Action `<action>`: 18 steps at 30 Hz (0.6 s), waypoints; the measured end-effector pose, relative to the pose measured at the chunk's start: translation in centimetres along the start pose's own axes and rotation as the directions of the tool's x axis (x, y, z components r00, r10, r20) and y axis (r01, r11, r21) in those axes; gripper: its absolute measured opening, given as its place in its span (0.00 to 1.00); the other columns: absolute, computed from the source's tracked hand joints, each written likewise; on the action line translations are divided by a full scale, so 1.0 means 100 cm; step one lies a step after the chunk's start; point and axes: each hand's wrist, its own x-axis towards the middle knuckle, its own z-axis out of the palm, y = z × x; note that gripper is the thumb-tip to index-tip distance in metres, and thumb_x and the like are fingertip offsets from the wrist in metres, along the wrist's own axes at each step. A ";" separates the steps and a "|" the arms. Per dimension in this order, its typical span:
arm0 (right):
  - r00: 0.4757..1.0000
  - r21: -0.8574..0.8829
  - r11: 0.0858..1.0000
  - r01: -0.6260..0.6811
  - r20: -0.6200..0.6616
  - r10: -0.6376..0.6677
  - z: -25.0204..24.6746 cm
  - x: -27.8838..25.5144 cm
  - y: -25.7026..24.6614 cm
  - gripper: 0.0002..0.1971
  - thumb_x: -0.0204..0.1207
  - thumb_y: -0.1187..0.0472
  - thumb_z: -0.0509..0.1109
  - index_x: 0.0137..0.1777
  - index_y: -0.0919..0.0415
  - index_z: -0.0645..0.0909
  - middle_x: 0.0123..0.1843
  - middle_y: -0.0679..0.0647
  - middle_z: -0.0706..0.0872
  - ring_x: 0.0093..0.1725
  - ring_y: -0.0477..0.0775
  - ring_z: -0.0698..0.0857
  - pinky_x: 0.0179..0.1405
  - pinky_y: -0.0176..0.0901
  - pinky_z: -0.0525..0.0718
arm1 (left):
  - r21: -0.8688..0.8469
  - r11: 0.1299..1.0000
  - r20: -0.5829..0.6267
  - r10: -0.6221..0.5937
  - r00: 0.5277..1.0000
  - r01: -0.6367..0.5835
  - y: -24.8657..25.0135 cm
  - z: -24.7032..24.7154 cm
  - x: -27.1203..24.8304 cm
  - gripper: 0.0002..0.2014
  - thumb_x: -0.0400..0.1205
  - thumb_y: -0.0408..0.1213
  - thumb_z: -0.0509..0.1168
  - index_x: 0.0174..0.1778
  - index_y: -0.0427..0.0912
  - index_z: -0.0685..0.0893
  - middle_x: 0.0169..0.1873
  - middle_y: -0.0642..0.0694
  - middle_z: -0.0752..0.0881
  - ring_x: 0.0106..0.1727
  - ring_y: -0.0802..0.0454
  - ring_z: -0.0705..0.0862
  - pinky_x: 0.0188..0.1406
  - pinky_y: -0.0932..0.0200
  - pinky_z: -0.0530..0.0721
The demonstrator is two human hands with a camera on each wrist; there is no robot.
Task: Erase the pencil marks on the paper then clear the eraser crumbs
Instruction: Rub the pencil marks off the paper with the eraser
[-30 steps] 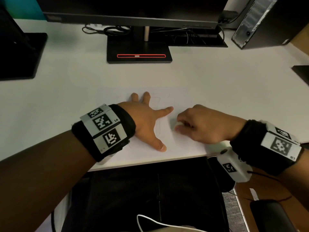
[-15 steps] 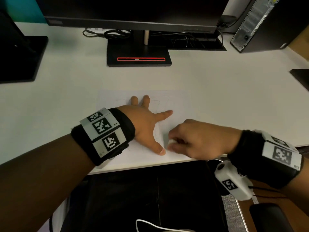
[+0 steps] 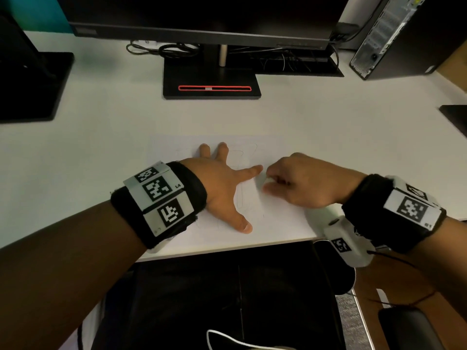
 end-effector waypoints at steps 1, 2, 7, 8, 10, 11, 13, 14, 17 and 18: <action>0.999 -0.009 0.999 0.048 0.016 -0.048 0.003 -0.001 -0.005 0.19 0.85 0.52 0.65 0.31 0.57 0.71 0.28 0.49 0.75 0.28 0.47 0.74 0.35 0.41 0.69 | -0.001 1.000 0.001 -0.001 1.000 0.001 0.000 0.000 0.000 0.61 0.64 0.81 0.68 0.78 0.80 0.27 0.85 0.40 0.26 0.85 0.25 0.32 0.80 0.25 0.63; 0.995 -0.005 0.995 0.096 0.041 -0.096 0.008 -0.003 -0.012 0.19 0.85 0.52 0.65 0.31 0.56 0.71 0.27 0.49 0.75 0.27 0.47 0.73 0.33 0.37 0.68 | -0.004 1.000 0.005 -0.001 1.000 0.001 0.000 0.000 0.000 0.61 0.64 0.81 0.68 0.78 0.80 0.27 0.85 0.40 0.26 0.85 0.25 0.31 0.80 0.25 0.63; 0.999 0.010 1.000 0.018 0.029 -0.018 -0.001 0.001 -0.003 0.19 0.85 0.51 0.65 0.32 0.56 0.72 0.28 0.49 0.76 0.29 0.46 0.75 0.35 0.41 0.69 | -0.001 1.000 0.002 0.002 1.000 -0.002 0.000 0.001 0.000 0.61 0.64 0.81 0.69 0.79 0.80 0.28 0.85 0.40 0.27 0.85 0.25 0.32 0.80 0.26 0.63; 1.000 -0.005 1.000 -0.002 0.003 0.002 -0.002 0.002 -0.001 0.19 0.84 0.52 0.65 0.32 0.56 0.72 0.28 0.49 0.76 0.29 0.45 0.75 0.36 0.42 0.69 | -0.004 1.000 0.002 0.002 1.000 -0.002 0.000 0.001 0.000 0.61 0.63 0.81 0.69 0.79 0.80 0.28 0.85 0.40 0.27 0.85 0.26 0.32 0.80 0.25 0.63; 0.999 -0.014 0.999 0.047 0.006 -0.047 0.002 0.001 -0.007 0.19 0.84 0.53 0.65 0.32 0.56 0.71 0.27 0.48 0.75 0.28 0.45 0.74 0.34 0.38 0.68 | -0.003 1.000 0.003 -0.002 1.000 0.002 0.000 0.001 0.001 0.61 0.63 0.81 0.68 0.78 0.80 0.28 0.85 0.41 0.27 0.85 0.26 0.32 0.80 0.25 0.63; 0.995 -0.003 0.996 0.094 0.035 -0.093 0.006 -0.001 -0.013 0.19 0.85 0.53 0.65 0.32 0.57 0.72 0.27 0.48 0.75 0.27 0.46 0.74 0.32 0.35 0.67 | -0.001 1.000 0.002 -0.002 1.000 0.002 -0.001 0.001 0.001 0.61 0.63 0.81 0.68 0.78 0.80 0.28 0.85 0.40 0.27 0.85 0.25 0.32 0.79 0.25 0.64; 0.988 0.033 0.992 0.124 0.091 -0.127 0.010 -0.004 -0.018 0.19 0.85 0.52 0.66 0.33 0.59 0.74 0.27 0.50 0.76 0.28 0.47 0.74 0.31 0.34 0.69 | 0.004 1.000 -0.001 0.001 1.000 -0.001 -0.001 0.001 0.001 0.61 0.63 0.81 0.68 0.78 0.80 0.27 0.85 0.40 0.27 0.85 0.25 0.34 0.79 0.25 0.65; 0.991 0.018 0.995 0.100 0.091 -0.102 0.006 -0.002 -0.014 0.19 0.85 0.51 0.65 0.33 0.59 0.74 0.28 0.50 0.77 0.28 0.47 0.74 0.32 0.36 0.70 | 0.006 1.000 -0.003 0.002 1.000 -0.002 -0.001 0.001 0.002 0.61 0.63 0.81 0.68 0.78 0.80 0.28 0.85 0.40 0.28 0.85 0.25 0.34 0.78 0.24 0.65; 1.000 -0.028 1.000 -0.013 0.007 0.013 -0.007 0.006 0.002 0.18 0.84 0.51 0.65 0.32 0.56 0.73 0.29 0.50 0.79 0.30 0.47 0.77 0.37 0.46 0.74 | 0.000 1.000 -0.001 0.001 1.000 -0.001 -0.002 0.002 0.001 0.61 0.62 0.82 0.68 0.78 0.81 0.29 0.85 0.41 0.28 0.85 0.26 0.33 0.77 0.23 0.66; 1.000 -0.032 0.999 -0.009 -0.004 0.008 -0.007 0.006 0.002 0.18 0.84 0.52 0.65 0.31 0.54 0.72 0.29 0.50 0.79 0.30 0.46 0.76 0.36 0.44 0.74 | -0.003 1.000 0.001 0.000 1.000 0.000 -0.002 0.002 0.001 0.61 0.62 0.82 0.68 0.78 0.81 0.29 0.85 0.42 0.27 0.85 0.27 0.32 0.77 0.23 0.66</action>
